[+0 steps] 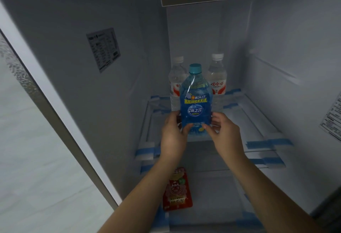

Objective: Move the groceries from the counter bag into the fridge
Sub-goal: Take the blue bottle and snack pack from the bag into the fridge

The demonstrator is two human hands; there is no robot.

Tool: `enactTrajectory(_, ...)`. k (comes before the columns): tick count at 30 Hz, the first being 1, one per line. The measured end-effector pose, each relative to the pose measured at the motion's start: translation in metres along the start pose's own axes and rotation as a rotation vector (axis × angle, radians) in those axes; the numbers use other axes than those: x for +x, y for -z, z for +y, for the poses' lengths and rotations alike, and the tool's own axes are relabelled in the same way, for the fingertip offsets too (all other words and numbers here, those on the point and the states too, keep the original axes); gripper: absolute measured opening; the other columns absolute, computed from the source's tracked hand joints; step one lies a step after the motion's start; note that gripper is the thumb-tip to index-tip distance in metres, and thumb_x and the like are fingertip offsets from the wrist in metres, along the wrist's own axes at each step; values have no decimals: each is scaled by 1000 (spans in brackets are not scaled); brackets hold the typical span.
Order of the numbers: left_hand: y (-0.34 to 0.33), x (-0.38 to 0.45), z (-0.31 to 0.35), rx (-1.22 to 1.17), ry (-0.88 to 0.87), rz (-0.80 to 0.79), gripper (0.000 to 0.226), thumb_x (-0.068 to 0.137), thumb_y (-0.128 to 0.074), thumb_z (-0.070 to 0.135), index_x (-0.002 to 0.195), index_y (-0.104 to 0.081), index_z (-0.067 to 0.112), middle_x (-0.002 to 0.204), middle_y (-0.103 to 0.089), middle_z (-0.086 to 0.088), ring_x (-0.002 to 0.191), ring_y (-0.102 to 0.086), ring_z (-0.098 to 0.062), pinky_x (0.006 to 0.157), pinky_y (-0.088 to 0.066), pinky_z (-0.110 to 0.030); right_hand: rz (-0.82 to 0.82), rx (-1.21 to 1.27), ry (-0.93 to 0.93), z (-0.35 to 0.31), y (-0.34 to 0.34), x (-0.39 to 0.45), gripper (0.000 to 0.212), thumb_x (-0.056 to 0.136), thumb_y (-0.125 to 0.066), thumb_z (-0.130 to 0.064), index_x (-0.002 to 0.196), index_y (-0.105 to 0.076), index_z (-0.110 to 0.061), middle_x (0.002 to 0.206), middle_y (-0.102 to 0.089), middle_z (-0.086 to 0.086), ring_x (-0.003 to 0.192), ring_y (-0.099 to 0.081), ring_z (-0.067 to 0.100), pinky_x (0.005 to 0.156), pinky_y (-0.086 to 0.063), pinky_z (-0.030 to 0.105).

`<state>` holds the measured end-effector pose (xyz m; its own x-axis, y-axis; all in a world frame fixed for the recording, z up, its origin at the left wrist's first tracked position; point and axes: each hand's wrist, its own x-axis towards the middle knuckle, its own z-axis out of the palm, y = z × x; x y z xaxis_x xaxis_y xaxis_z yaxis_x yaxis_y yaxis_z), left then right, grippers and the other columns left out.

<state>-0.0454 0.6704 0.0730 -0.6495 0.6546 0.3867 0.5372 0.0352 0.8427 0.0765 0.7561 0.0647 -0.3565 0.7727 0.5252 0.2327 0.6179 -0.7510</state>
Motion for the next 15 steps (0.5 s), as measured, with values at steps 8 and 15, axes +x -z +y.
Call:
enactTrajectory(8, 5, 2, -3, 111, -31, -40, 46, 86, -72, 24, 127, -53, 15, 111, -60, 5, 101, -55, -4, 80, -50, -18, -107, -139, -14, -1, 3, 0, 40, 87, -67, -25, 125, -55, -15, 117, -65, 5, 105, -61, 18, 85, -48, 30)
enactTrajectory(15, 15, -27, -6, 433, -177, -27, 32, 92, -55, 32, 118, -59, 13, 112, -65, -6, 98, -62, -24, 75, -51, -34, -214, -380, 12, -15, 14, -38, 56, 90, -60, -34, 139, -41, -15, 126, -55, 9, 110, -55, 25, 85, -50, 37)
